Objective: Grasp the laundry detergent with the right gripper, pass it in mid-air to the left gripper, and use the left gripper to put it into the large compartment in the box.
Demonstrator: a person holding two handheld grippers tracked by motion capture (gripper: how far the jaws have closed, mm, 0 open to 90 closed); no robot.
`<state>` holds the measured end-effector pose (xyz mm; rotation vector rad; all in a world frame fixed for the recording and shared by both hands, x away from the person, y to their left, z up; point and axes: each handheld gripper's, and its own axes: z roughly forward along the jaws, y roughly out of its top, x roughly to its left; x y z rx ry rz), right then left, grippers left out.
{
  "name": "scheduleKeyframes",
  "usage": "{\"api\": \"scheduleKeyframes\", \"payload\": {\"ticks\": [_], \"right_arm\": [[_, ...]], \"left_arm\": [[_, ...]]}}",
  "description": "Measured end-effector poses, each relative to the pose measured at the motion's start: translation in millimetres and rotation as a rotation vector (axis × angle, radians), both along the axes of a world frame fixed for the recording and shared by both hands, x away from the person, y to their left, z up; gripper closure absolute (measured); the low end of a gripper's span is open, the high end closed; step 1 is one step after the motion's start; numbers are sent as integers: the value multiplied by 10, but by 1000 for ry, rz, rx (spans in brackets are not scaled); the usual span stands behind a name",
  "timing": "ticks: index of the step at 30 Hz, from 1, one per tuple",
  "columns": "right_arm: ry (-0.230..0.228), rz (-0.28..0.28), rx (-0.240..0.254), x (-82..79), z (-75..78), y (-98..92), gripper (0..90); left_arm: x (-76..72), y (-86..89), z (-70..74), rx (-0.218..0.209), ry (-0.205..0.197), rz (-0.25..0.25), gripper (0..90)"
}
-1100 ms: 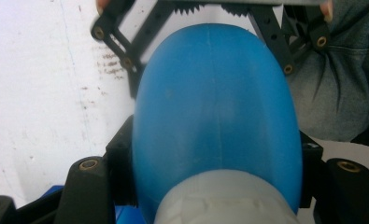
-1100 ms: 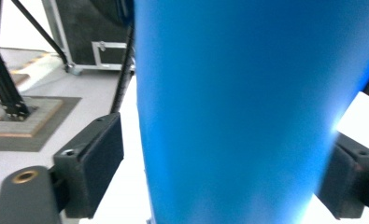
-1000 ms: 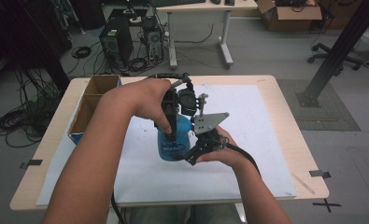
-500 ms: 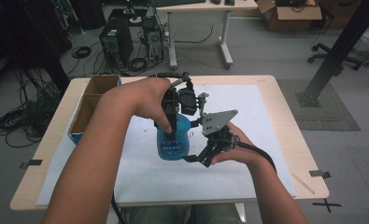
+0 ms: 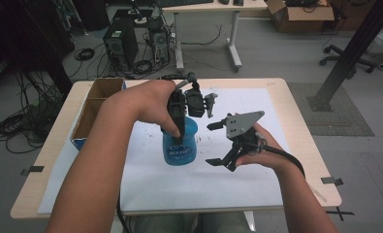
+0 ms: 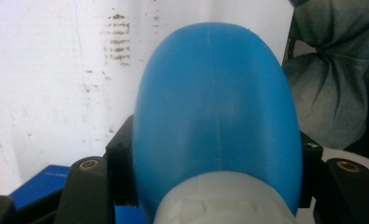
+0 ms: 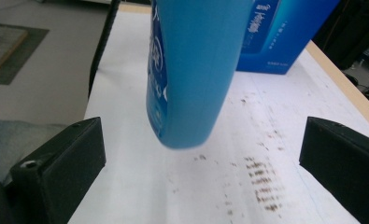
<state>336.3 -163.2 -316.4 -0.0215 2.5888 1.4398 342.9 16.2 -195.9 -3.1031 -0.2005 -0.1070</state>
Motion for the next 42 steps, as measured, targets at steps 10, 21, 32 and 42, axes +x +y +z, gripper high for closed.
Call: {"api": "scheduleKeyframes", "payload": {"ticks": [10, 21, 32, 42], "right_arm": [[-29, -25, -31, -58, 105, -194, 3], [-56, -28, -61, -122, 225, -323, 4], [-91, -28, -262, -83, 332, -404, 12], [-80, -40, -420, 8, 327, -505, 18]], "left_arm": [[33, 3, 22, 8, 17, 110, 381], [-4, -75, 19, 13, 1, 280, 381], [83, -23, 143, -57, -52, 542, 381], [155, 131, 236, -90, -44, 674, 381]]}}
